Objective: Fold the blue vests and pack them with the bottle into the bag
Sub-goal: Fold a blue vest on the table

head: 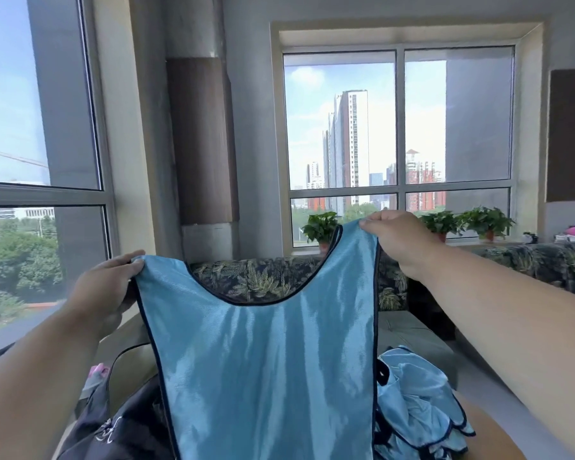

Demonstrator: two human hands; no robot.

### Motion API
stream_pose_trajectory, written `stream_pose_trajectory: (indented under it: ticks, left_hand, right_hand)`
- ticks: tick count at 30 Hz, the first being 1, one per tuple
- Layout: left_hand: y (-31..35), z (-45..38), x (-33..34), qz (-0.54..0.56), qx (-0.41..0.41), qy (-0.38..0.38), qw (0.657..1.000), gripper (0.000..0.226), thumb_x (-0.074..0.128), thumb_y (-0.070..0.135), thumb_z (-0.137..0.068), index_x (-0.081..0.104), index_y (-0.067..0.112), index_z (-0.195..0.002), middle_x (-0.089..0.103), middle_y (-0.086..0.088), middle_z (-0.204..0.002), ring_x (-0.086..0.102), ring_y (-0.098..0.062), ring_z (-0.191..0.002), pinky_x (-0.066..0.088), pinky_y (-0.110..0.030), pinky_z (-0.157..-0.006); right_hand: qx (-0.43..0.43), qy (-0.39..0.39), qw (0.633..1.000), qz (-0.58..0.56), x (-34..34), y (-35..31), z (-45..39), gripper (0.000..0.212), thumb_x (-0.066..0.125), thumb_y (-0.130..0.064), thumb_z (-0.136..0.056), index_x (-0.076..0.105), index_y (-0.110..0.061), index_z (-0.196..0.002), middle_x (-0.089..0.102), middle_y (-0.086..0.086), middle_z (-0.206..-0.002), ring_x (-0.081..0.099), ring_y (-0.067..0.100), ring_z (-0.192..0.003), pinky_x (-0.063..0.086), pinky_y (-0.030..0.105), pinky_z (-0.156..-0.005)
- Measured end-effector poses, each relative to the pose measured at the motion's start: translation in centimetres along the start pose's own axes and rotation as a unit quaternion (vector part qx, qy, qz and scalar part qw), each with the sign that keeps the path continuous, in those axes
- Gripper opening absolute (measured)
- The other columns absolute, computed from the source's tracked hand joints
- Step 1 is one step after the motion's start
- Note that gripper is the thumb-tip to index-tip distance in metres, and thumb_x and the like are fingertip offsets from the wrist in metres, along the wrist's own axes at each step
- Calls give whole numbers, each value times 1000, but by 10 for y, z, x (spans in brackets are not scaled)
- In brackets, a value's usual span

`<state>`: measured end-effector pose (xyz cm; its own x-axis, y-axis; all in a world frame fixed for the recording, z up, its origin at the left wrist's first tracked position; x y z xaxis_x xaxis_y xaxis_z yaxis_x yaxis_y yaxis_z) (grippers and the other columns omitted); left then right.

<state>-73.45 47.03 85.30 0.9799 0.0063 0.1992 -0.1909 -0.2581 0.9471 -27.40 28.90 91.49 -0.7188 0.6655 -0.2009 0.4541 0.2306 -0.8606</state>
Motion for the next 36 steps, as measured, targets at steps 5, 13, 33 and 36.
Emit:
stream_pose_trajectory:
  ticks: [5,13,33,36]
  left_hand:
    - [-20,4,4,20,-24,5,1000,18,59,10,-105,67,21,-116,65,-3,-98,60,-17,-79,51,-32,-69]
    - [-45,23,34,10,-66,-46,997,35,53,7,-106,52,25,-76,53,4,-69,53,-11,-51,45,-22,-44]
    - [-4,117,151,-45,108,-177,977,45,59,4,-104,59,33,-138,80,6,-111,78,-19,-98,63,-34,-88]
    - [-8,123,155,-34,101,-183,977,44,59,2,-104,58,30,-137,81,6,-106,78,-17,-98,62,-35,-92]
  right_hand:
    - [14,-25,1000,5,17,15,7,16,73,-26,-99,74,-18,-85,72,7,-116,66,28,-113,50,33,-94]
    - [79,-81,993,-35,50,38,23,10,76,-23,-97,78,-14,-94,72,4,-112,64,21,-108,44,37,-101]
    - [175,-178,930,-270,149,2,73,5,70,-14,-99,69,-11,-94,69,6,-80,68,10,-56,58,22,-51]
    - [186,-183,924,-280,155,4,81,5,69,-13,-99,69,-9,-99,71,8,-81,70,12,-59,59,23,-53]
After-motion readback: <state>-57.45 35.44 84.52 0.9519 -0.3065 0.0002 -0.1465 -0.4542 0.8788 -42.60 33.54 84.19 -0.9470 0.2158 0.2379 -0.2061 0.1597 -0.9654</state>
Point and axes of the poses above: each hand's wrist, its own z-axis away from the middle knuckle, its own x-axis out of the palm, y = z × x, the point moved 9 cm from there along -z, towards the middle knuckle
